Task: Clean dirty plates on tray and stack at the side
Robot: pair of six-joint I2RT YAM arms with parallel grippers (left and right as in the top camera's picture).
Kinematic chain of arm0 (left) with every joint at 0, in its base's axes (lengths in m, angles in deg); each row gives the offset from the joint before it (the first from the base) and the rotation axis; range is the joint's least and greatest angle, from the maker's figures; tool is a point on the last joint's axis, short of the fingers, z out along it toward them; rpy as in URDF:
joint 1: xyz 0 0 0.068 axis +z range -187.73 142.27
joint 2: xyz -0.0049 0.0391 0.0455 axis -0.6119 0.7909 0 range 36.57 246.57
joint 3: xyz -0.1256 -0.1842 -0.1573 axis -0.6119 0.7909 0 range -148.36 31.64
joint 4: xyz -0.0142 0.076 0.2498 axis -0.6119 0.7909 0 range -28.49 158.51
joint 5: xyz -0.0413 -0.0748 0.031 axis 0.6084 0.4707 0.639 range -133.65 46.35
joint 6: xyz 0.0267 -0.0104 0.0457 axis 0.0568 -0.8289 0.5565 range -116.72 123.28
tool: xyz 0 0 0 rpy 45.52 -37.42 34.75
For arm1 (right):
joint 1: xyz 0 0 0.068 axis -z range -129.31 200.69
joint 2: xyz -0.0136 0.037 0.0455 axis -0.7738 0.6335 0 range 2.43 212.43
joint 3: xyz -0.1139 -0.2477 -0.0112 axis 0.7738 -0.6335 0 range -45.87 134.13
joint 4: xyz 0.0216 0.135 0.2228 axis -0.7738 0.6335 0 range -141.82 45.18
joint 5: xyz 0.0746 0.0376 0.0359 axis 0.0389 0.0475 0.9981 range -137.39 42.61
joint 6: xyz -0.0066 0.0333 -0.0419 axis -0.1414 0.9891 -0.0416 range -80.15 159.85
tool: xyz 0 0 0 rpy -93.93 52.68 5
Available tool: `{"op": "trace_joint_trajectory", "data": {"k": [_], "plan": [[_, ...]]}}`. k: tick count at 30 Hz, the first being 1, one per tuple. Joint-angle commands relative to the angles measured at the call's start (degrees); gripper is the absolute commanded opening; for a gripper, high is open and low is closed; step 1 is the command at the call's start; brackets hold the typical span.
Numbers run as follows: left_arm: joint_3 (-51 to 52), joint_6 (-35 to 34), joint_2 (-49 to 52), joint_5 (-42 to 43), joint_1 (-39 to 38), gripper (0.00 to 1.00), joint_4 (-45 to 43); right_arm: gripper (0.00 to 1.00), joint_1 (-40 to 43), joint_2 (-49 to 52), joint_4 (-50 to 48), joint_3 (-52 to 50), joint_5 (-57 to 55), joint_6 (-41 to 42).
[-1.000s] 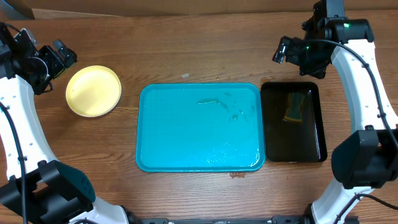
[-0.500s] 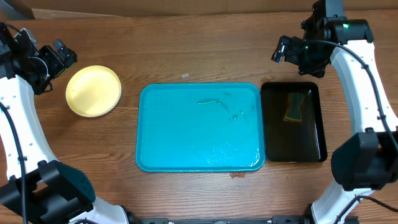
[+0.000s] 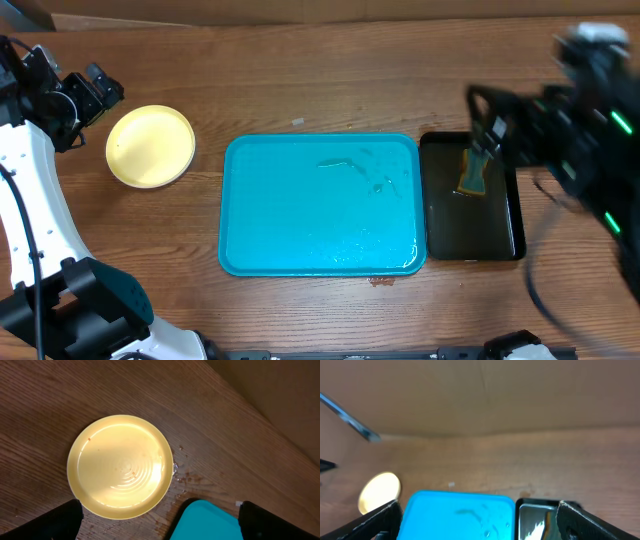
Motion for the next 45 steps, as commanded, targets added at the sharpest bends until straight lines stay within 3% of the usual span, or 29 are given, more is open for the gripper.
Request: {"op": "trace_joint_trajectory", "data": {"k": [1, 6, 11, 17, 23, 28, 45], "plan": [[-0.46, 0.68, 0.52, 0.24, -0.13, 1.00, -0.11, 1.00, 0.22, -9.33, -0.90, -2.64, -4.11, -0.50], [-0.46, 0.68, 0.52, 0.24, -0.11, 1.00, -0.13, 1.00, 0.22, -24.81, -11.15, -15.80, -4.46, -4.22], [-0.46, 0.68, 0.52, 0.24, -0.11, 1.00, -0.13, 1.00, 4.07, -39.47, -28.28, -37.46, -4.44, -7.98], [-0.46, 0.68, 0.52, 0.26, -0.11, 1.00, -0.13, 1.00, 10.40, -51.47, -51.67, -62.86, 0.59, -7.74], [-0.46, 0.68, 0.52, 0.24, -0.13, 1.00, -0.13, 1.00, 11.80, -57.86, -75.12, -81.83, 4.66, -6.21], [-0.46, 0.68, 0.52, 0.24, -0.11, 1.00, -0.13, 1.00, 11.80, -61.09, -82.84, -89.50, 4.68, -6.21], [-0.46, 0.68, 0.52, 0.24, -0.11, 1.00, -0.13, 1.00, 11.80, -67.08, -93.90, -101.11, 4.20, -6.08]]}}
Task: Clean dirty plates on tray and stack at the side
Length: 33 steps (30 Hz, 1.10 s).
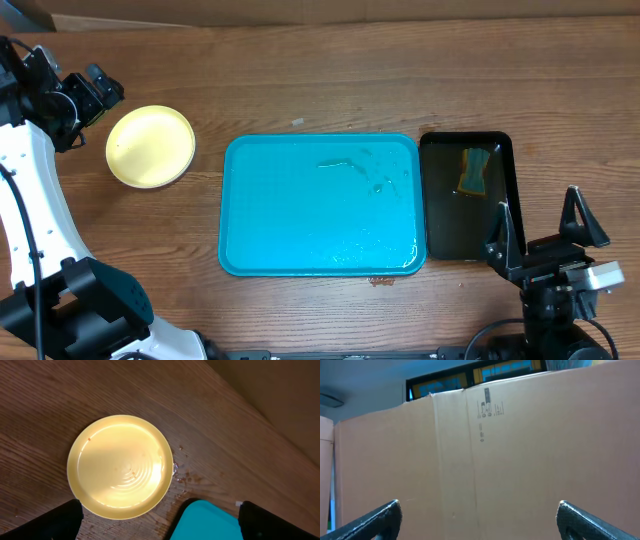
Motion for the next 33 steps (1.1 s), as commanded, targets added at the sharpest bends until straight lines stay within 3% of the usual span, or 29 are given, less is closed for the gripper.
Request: {"op": "trace_joint_trajectory", "data": {"k": [1, 15, 26, 33], "plan": [[-0.46, 0.68, 0.52, 0.24, -0.11, 1.00, -0.13, 1.00, 0.26, -0.68, -2.03, -2.49, -0.13, 0.35], [-0.46, 0.68, 0.52, 0.24, -0.13, 1.00, -0.13, 1.00, 0.26, -0.68, -0.96, -7.41, -0.26, 2.12], [-0.46, 0.68, 0.52, 0.24, -0.13, 1.00, -0.13, 1.00, 0.26, -0.68, 27.63, -7.41, -0.33, 1.62], [-0.46, 0.68, 0.52, 0.24, -0.11, 1.00, -0.11, 1.00, 0.26, -0.68, 27.47, -7.41, -1.36, 1.70]]}}
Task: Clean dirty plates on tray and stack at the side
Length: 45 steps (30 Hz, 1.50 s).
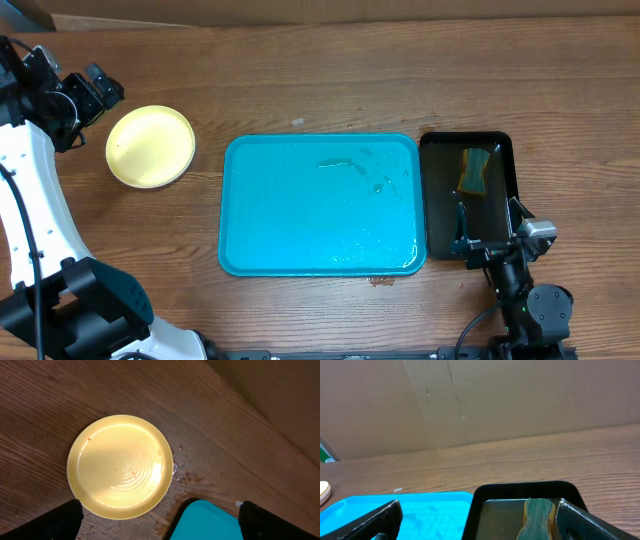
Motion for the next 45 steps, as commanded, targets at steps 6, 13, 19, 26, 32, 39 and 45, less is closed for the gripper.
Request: {"op": "trace_joint_trajectory", "data": {"k": [6, 13, 19, 26, 32, 39, 45], "plan": [[-0.46, 0.68, 0.52, 0.26, -0.13, 1.00, -0.11, 1.00, 0.22, -0.52, -0.22, -0.59, -1.90, -0.09], [-0.46, 0.68, 0.52, 0.24, -0.13, 1.00, -0.13, 1.00, 0.15, -0.52, -1.03, -0.59, 6.71, -15.67], [-0.46, 0.68, 0.52, 0.24, -0.11, 1.00, -0.11, 1.00, 0.15, -0.52, -1.07, -0.59, 6.56, -14.82], [-0.46, 0.68, 0.52, 0.24, -0.13, 1.00, -0.11, 1.00, 0.15, -0.52, -1.07, -0.59, 6.56, -14.82], [-0.46, 0.68, 0.52, 0.24, -0.11, 1.00, -0.13, 1.00, 0.15, -0.52, -1.07, -0.59, 6.56, -14.82], [-0.46, 0.68, 0.52, 0.24, -0.26, 1.00, -0.13, 1.00, 0.15, -0.52, -1.07, -0.59, 6.56, -14.82], [-0.46, 0.68, 0.52, 0.24, -0.28, 1.00, -0.13, 1.00, 0.15, -0.52, -1.07, -0.59, 6.56, -14.82]]}}
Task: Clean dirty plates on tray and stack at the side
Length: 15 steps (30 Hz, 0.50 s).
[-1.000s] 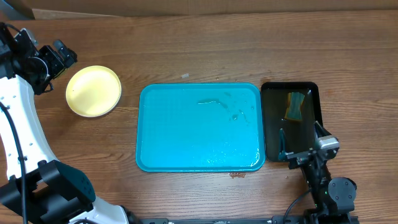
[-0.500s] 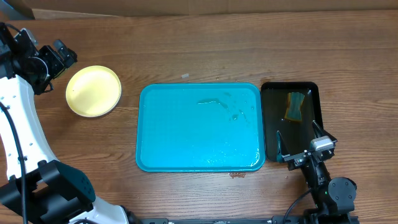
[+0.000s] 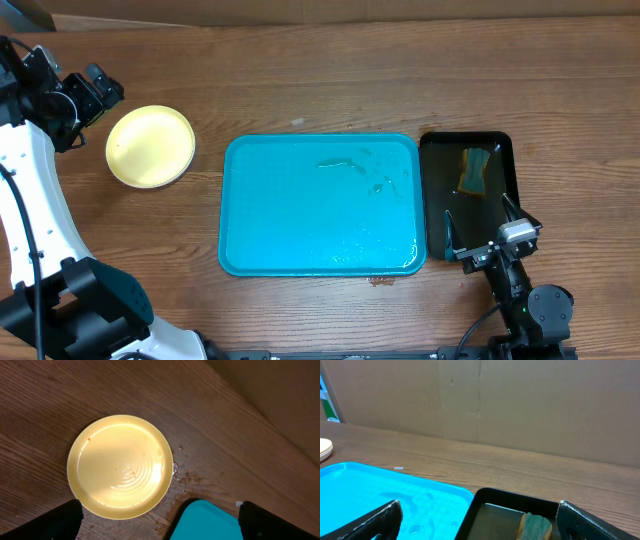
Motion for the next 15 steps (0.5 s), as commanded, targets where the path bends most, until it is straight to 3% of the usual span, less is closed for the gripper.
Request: {"op": "trace_joint_trajectory", "data": {"k": [1, 12, 15], "plan": [[-0.46, 0.68, 0.52, 0.24, -0.26, 1.00, -0.13, 1.00, 0.17, -0.52, -0.37, -0.59, 0.31, -0.20], [-0.46, 0.79, 0.52, 0.11, -0.26, 1.00, -0.11, 1.00, 0.17, -0.52, -0.37, -0.59, 0.31, -0.20], [-0.46, 0.92, 0.52, -3.80, -0.17, 0.99, -0.13, 1.00, 0.17, -0.52, -0.37, -0.59, 0.31, -0.20]]}}
